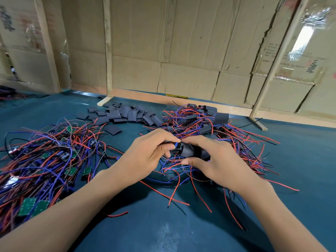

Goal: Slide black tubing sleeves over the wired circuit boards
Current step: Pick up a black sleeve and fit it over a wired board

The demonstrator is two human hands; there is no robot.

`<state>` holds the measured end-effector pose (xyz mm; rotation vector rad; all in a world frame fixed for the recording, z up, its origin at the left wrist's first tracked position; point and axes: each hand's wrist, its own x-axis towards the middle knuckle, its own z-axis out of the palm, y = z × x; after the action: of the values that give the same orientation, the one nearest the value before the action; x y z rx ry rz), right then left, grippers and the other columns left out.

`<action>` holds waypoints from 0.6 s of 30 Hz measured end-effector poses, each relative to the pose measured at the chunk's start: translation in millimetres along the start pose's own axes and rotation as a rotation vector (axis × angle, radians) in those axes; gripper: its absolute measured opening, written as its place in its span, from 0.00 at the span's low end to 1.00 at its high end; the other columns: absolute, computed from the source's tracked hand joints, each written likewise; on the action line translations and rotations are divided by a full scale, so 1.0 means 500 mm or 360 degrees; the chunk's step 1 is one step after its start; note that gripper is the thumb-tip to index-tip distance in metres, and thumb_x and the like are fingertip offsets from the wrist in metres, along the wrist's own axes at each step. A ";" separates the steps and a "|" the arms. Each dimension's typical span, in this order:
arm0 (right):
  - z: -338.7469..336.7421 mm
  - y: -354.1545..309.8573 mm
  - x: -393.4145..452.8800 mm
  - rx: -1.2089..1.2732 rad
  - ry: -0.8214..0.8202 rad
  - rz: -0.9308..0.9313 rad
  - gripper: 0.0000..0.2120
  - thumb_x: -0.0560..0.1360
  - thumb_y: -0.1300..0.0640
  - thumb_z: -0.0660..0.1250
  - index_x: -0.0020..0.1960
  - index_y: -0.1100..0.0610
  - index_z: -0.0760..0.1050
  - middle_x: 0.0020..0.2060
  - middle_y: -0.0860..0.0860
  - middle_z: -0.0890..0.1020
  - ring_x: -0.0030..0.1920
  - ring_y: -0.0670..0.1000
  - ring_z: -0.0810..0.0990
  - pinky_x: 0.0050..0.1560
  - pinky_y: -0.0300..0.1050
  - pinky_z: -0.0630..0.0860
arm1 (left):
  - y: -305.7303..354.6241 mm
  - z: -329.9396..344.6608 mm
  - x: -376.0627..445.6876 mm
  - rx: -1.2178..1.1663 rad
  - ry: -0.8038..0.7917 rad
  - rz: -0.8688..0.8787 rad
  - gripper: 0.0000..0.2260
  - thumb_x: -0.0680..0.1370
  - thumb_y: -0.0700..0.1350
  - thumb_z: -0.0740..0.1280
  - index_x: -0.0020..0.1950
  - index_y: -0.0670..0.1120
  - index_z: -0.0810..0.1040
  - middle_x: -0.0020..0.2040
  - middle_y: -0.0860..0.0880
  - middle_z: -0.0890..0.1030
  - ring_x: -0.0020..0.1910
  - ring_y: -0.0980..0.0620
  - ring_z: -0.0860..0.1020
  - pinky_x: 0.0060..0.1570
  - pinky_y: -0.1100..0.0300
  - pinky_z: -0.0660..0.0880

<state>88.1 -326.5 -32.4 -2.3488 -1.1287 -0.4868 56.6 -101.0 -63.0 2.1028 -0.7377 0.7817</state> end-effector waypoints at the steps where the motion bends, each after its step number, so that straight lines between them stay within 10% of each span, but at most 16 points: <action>1: 0.001 -0.003 0.000 0.0048 0.0025 0.0018 0.24 0.72 0.49 0.77 0.66 0.51 0.78 0.56 0.46 0.84 0.55 0.47 0.80 0.58 0.40 0.73 | -0.001 0.001 0.000 -0.0008 0.0025 -0.0013 0.07 0.82 0.38 0.65 0.59 0.44 0.79 0.45 0.51 0.79 0.43 0.53 0.81 0.46 0.58 0.76; 8: 0.023 -0.011 0.000 0.0208 0.0165 0.0102 0.19 0.71 0.55 0.79 0.60 0.54 0.81 0.50 0.46 0.86 0.50 0.44 0.82 0.54 0.32 0.73 | -0.004 0.011 0.000 -0.0190 0.0003 -0.0182 0.05 0.78 0.39 0.71 0.52 0.46 0.80 0.39 0.54 0.83 0.38 0.56 0.82 0.45 0.68 0.74; 13: 0.028 -0.003 -0.002 0.0268 0.0069 0.0010 0.15 0.69 0.61 0.80 0.54 0.52 0.83 0.41 0.36 0.83 0.42 0.35 0.78 0.46 0.26 0.70 | -0.002 0.007 0.005 -0.0559 -0.0168 -0.0600 0.06 0.73 0.47 0.74 0.44 0.52 0.77 0.36 0.48 0.85 0.38 0.39 0.81 0.47 0.44 0.75; 18: -0.004 0.033 0.003 -0.0022 0.0577 -0.0145 0.13 0.72 0.60 0.77 0.55 0.55 0.82 0.49 0.44 0.83 0.50 0.43 0.80 0.57 0.30 0.71 | -0.021 -0.039 0.057 -0.0619 -0.0142 -0.0834 0.02 0.77 0.49 0.72 0.49 0.52 0.83 0.46 0.50 0.86 0.44 0.54 0.84 0.43 0.62 0.79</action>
<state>101.9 -335.4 -34.4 -2.1120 -1.0614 -0.9127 77.1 -86.5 -37.0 1.8543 -0.3191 0.2351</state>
